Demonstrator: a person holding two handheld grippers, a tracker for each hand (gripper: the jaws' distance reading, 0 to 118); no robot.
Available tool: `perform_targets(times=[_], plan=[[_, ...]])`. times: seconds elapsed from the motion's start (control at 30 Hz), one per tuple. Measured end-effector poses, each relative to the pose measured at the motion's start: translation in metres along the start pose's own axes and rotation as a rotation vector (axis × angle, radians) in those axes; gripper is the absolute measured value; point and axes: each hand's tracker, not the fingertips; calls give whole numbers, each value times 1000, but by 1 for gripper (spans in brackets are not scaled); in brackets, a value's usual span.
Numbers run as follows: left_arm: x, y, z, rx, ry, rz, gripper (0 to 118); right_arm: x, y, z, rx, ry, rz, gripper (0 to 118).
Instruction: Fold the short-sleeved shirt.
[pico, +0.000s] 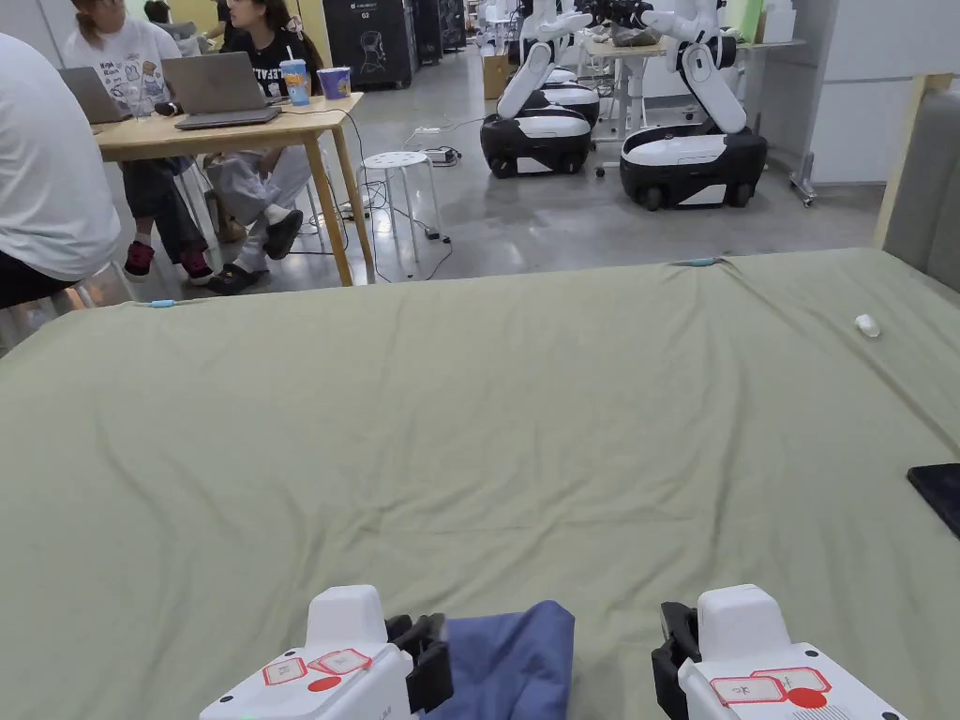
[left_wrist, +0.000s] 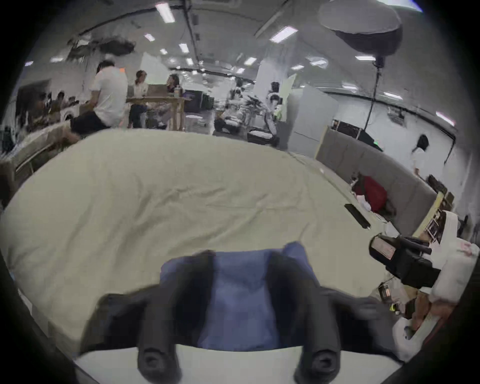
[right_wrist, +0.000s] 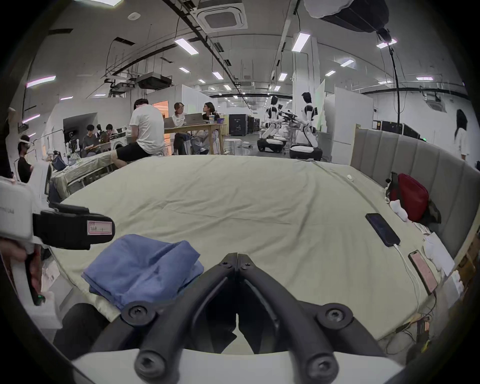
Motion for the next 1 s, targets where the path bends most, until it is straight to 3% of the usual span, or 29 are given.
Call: perform_targets(times=[0.07, 0.33, 0.43, 0.63, 0.87, 1.0], plan=[[-1, -7, -4, -24, -14, 13, 0, -2, 0, 0, -2, 4, 0, 0], [50, -43, -38, -186, -242, 26, 0, 2, -3, -1, -24, 3, 6, 0], [71, -54, -49, -202, -215, -32, 0, 10, -6, 1, -35, -15, 3, 0], [62, -51, -44, -164, -196, -17, 0, 14, -8, 4, -59, -24, 5, 0], [20, -35, -7, -68, -97, -57, 0, -40, -5, -26, -119, 139, 40, 0], [-27, -44, 11, -38, -28, 57, 1, -66, -7, -47, -149, 234, 7, 0]])
